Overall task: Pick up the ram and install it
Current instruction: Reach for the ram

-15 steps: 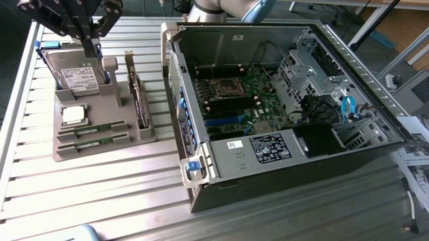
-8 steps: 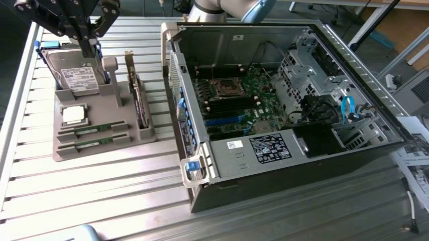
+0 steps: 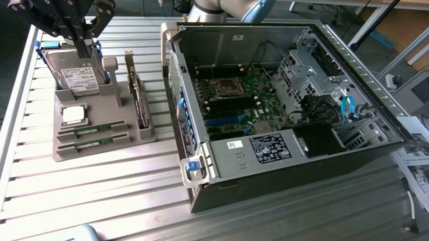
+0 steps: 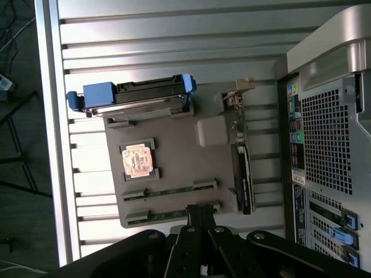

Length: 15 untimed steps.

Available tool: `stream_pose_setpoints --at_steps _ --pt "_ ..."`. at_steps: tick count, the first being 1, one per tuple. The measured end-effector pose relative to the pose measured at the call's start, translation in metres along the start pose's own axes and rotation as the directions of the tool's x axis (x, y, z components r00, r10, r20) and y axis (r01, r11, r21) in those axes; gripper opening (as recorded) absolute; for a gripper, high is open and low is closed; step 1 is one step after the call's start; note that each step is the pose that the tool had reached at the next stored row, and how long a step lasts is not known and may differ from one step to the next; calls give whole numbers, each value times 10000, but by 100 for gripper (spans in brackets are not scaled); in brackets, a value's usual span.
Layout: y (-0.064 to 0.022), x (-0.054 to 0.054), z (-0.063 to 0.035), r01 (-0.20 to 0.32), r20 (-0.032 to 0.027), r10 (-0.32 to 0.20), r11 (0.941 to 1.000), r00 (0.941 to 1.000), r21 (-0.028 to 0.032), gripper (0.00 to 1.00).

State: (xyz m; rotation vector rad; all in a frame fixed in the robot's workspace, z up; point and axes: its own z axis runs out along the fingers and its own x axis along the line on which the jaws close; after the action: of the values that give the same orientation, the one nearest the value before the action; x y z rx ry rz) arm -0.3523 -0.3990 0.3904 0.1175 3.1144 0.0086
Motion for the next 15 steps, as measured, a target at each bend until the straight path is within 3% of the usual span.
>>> stream_pose_setpoints --at_steps 15 --pt "-13 143 7 -1 -14 1 10000 10000 3 10"
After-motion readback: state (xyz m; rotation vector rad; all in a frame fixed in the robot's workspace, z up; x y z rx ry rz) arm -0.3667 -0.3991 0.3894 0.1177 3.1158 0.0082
